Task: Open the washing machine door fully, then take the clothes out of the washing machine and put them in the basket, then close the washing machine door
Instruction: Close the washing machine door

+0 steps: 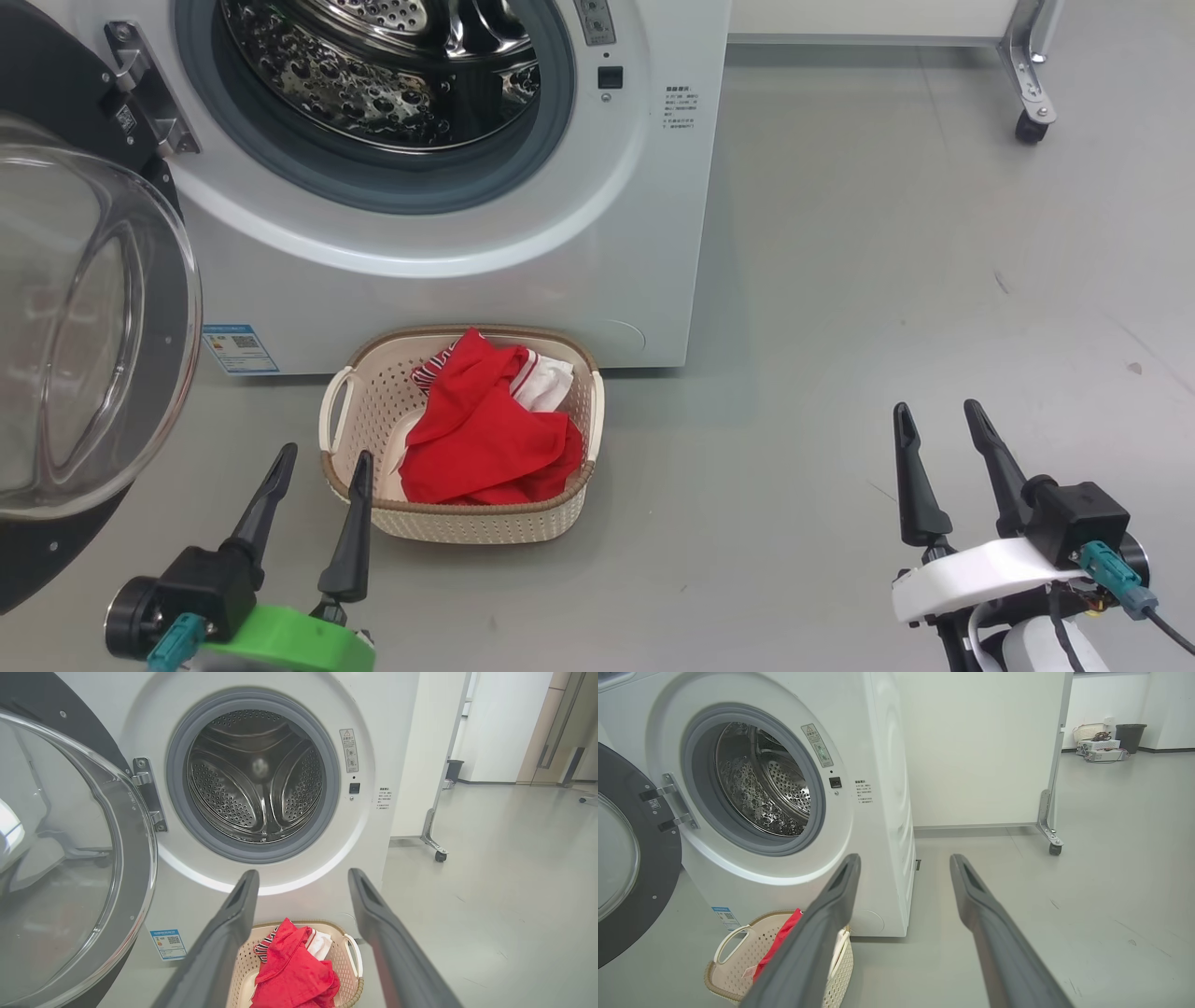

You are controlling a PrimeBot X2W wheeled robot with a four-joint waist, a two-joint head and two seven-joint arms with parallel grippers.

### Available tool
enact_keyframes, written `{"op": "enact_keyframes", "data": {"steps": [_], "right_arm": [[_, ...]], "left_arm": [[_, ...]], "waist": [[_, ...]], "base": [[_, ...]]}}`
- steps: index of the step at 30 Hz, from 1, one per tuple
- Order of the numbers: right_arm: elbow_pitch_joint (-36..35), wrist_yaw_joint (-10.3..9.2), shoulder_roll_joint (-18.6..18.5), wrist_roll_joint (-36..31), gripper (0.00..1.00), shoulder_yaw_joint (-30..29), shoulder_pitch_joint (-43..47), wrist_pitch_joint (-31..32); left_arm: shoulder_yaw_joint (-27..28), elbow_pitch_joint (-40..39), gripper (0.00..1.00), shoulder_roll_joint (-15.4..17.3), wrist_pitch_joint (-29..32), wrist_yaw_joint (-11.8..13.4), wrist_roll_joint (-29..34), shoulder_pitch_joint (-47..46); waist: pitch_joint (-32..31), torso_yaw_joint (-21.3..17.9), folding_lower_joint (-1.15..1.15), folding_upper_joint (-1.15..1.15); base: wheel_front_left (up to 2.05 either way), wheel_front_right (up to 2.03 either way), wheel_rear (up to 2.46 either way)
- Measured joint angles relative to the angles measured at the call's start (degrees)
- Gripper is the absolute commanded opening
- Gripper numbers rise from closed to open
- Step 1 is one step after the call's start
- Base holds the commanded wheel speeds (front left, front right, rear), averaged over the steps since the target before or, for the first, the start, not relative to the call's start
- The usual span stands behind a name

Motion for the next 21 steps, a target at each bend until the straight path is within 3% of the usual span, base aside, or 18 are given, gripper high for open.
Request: {"op": "enact_keyframes", "data": {"steps": [21], "right_arm": [[0.1,0.01,0.0,-0.1,1.0,0.1,0.0,0.0]], "left_arm": [[0.4,-0.4,1.0,-0.1,0.0,0.0,0.6,0.0]], "waist": [[0.5,0.1,0.0,0.0]], "base": [[-0.29,0.29,0.0]]}}
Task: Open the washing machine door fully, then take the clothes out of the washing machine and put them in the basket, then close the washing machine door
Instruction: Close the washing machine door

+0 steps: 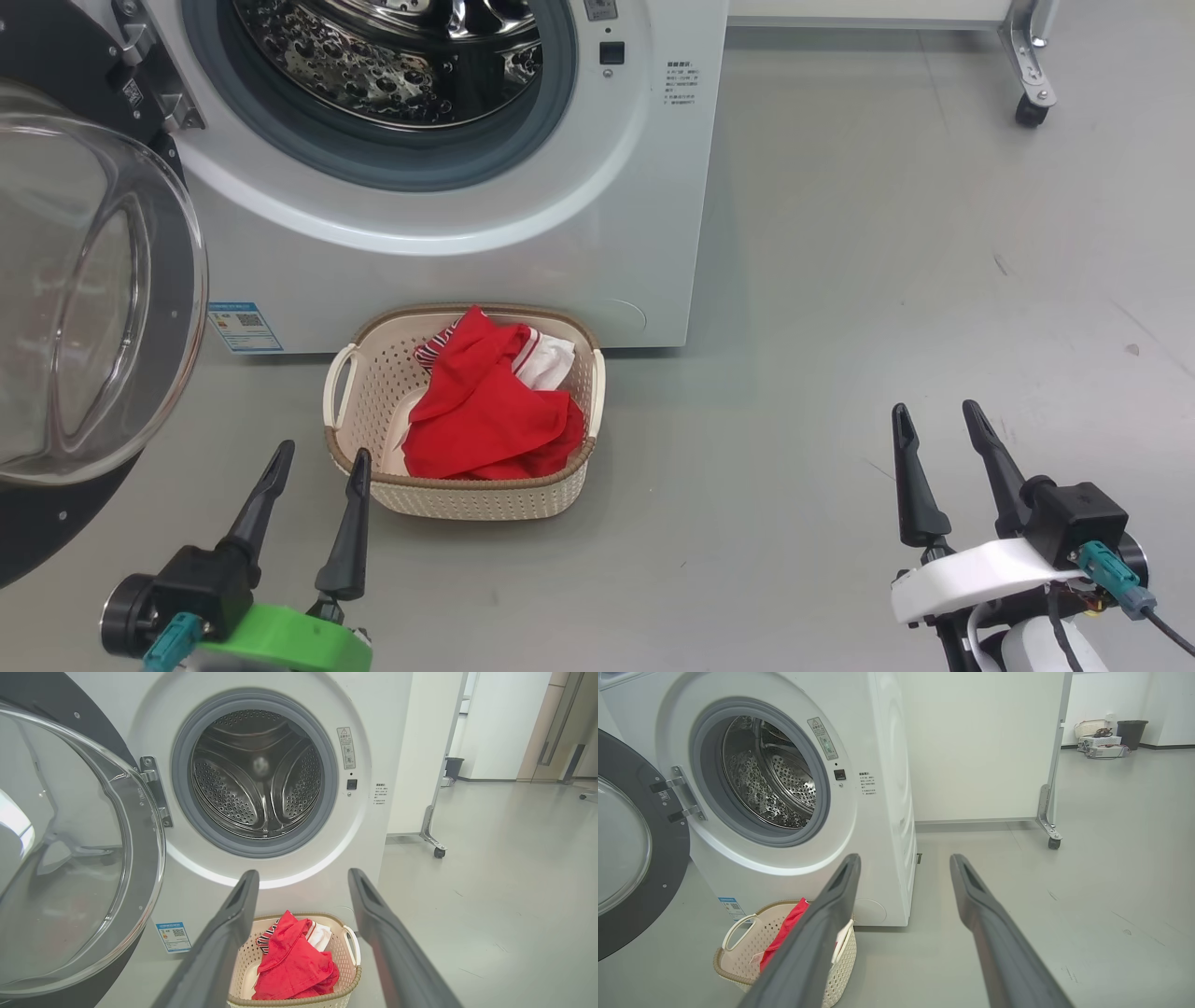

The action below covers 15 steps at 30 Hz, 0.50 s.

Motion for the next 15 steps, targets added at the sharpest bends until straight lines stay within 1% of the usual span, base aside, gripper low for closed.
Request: {"op": "enact_keyframes", "data": {"steps": [15], "right_arm": [[0.0,0.0,0.0,-0.1,1.0,0.0,0.0,0.0]], "left_arm": [[0.3,0.0,1.0,-0.2,0.0,0.0,1.2,0.0]], "waist": [[0.2,0.2,0.0,0.0]], "base": [[0.0,0.0,0.0]]}}
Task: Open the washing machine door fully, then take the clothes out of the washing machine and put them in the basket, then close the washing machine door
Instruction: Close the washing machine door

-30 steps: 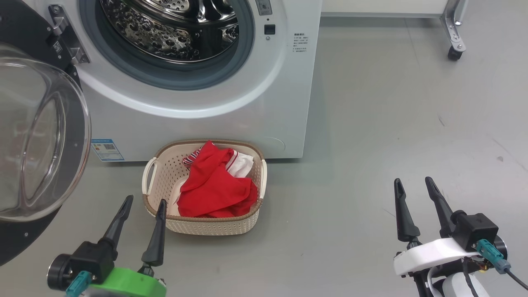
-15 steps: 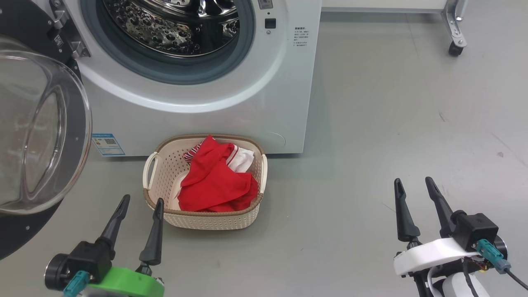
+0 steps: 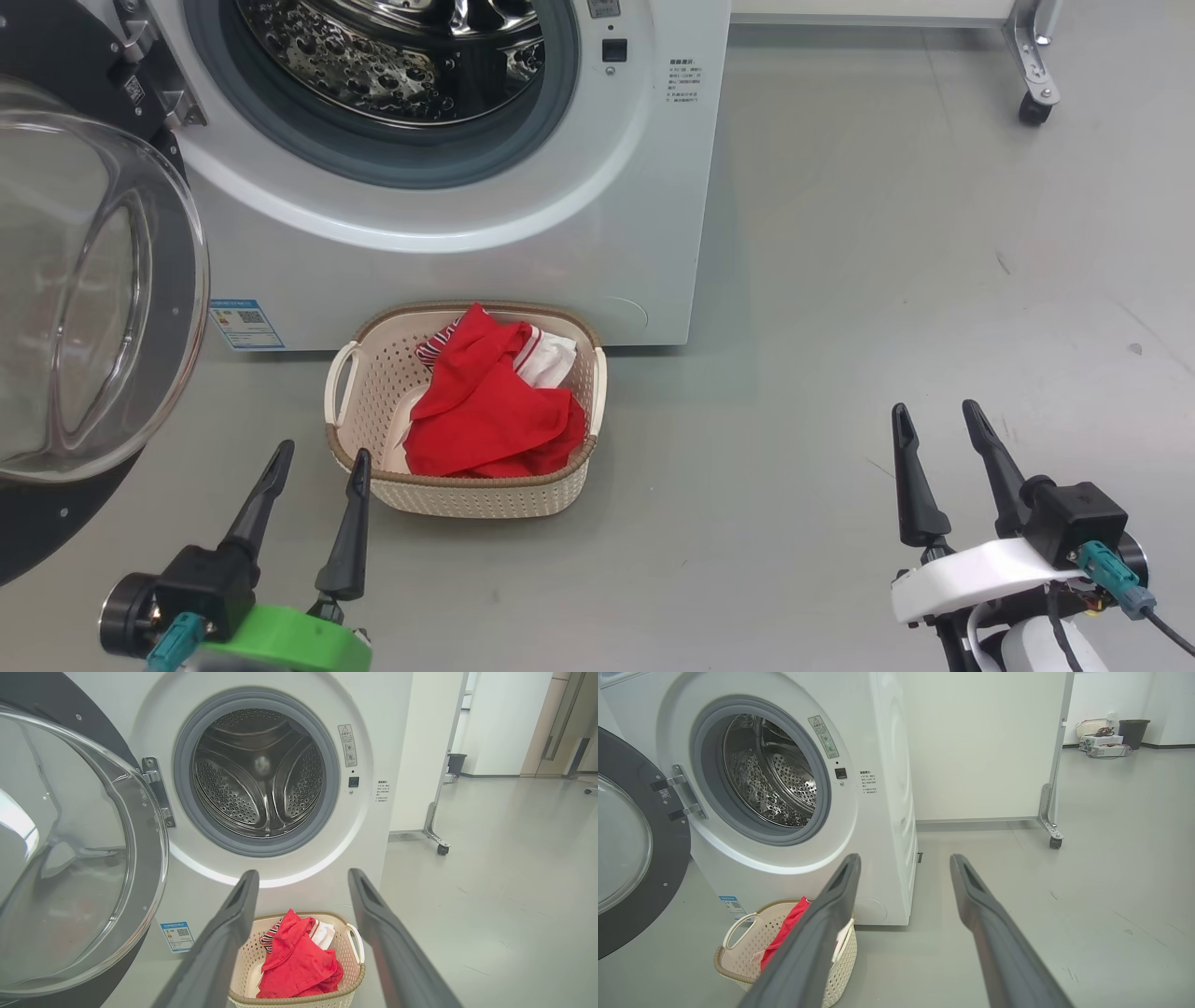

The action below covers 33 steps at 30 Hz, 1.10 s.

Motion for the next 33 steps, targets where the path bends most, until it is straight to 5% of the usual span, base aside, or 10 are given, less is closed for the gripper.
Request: {"op": "enact_keyframes", "data": {"steps": [17,33], "right_arm": [[0.0,0.1,0.0,0.0,1.0,-0.6,0.0,0.0],[-0.7,1.53,0.0,0.0,1.0,0.2,0.0,0.0]], "left_arm": [[-0.1,0.7,1.0,-0.4,0.0,0.0,1.0,0.0],[0.2,1.4,1.0,-0.6,0.0,0.0,2.0,-0.1]], "waist": [[-0.2,1.8,0.0,0.0],[0.0,9.8,0.0,0.0]], "base": [[0.0,0.0,0.0],[0.0,0.0,0.0]]}}
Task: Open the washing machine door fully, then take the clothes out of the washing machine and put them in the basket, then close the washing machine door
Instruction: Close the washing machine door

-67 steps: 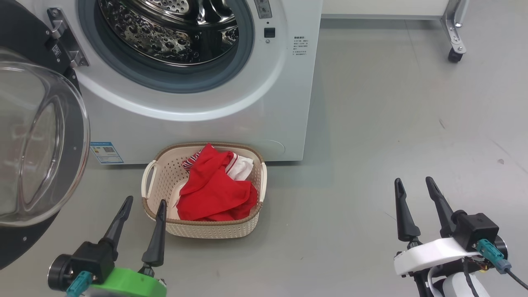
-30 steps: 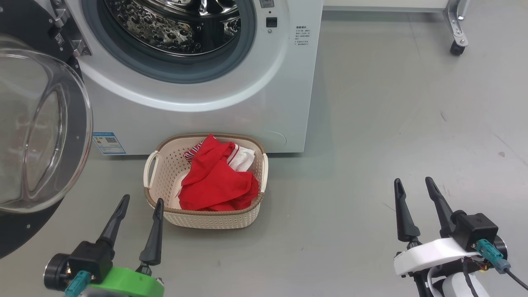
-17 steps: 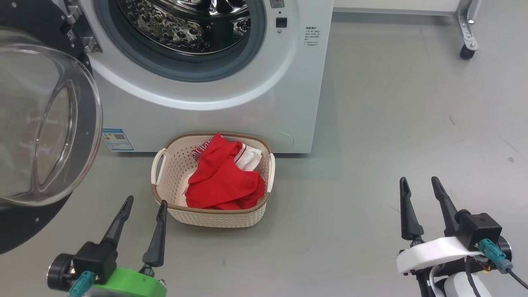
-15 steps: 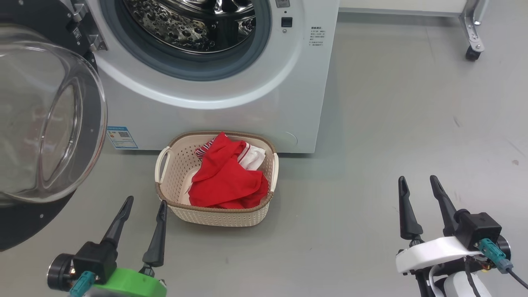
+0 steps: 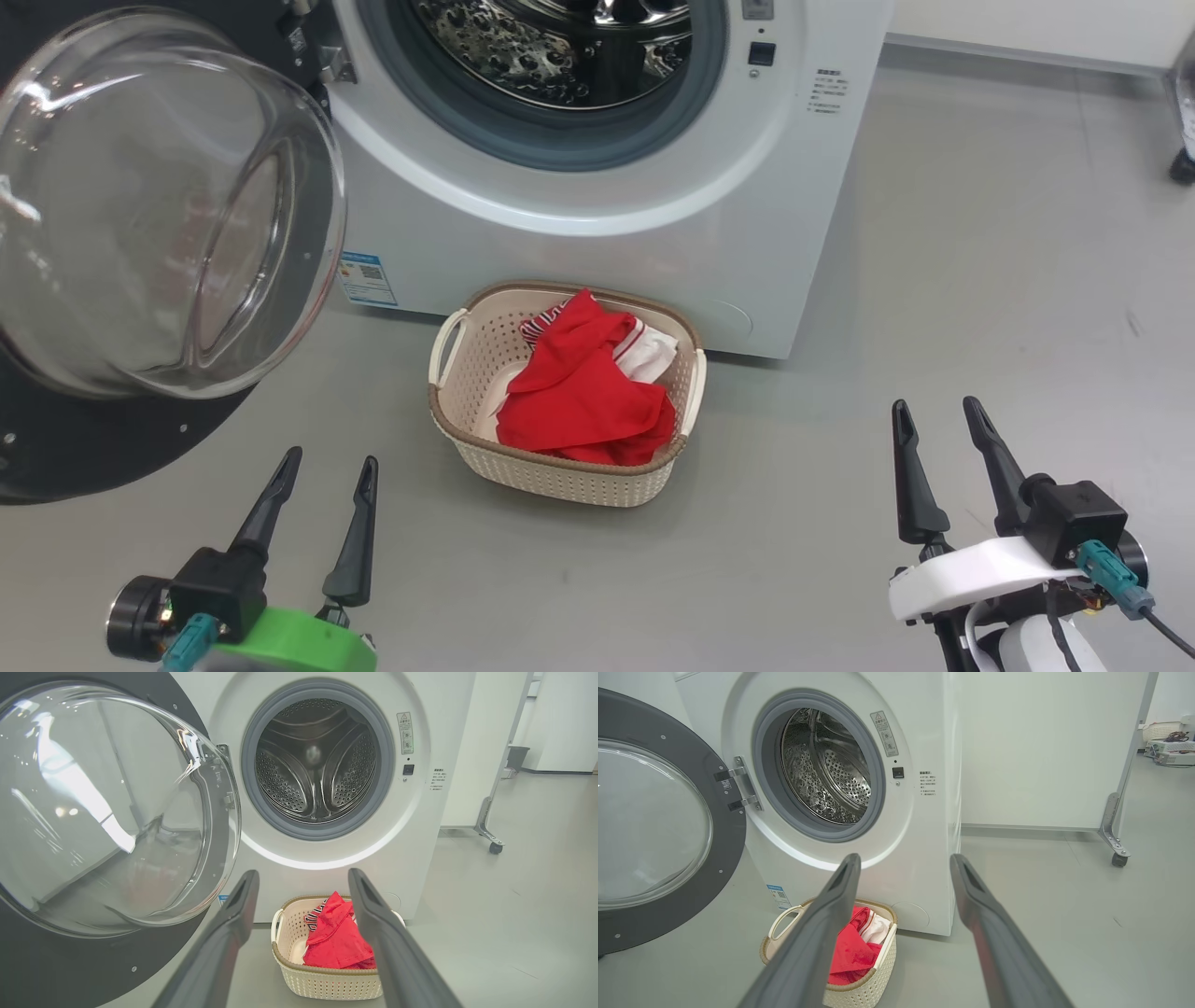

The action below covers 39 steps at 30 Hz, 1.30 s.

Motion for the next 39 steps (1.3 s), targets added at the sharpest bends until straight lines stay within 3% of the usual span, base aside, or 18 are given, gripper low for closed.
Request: {"op": "enact_keyframes", "data": {"steps": [27,39], "right_arm": [[1.2,1.48,0.3,0.3,1.0,4.0,0.3,0.0],[2.6,2.01,0.4,0.3,1.0,7.2,-1.8,0.0]], "left_arm": [[2.3,-0.3,1.0,0.1,0.0,0.0,2.0,0.1],[5.5,-2.1,1.0,0.1,0.0,0.9,1.8,1.5]], "waist": [[-2.2,16.5,0.0,0.0],[-1.1,18.4,0.0,0.0]], "base": [[0.0,0.0,0.0],[0.0,0.0,0.0]]}}
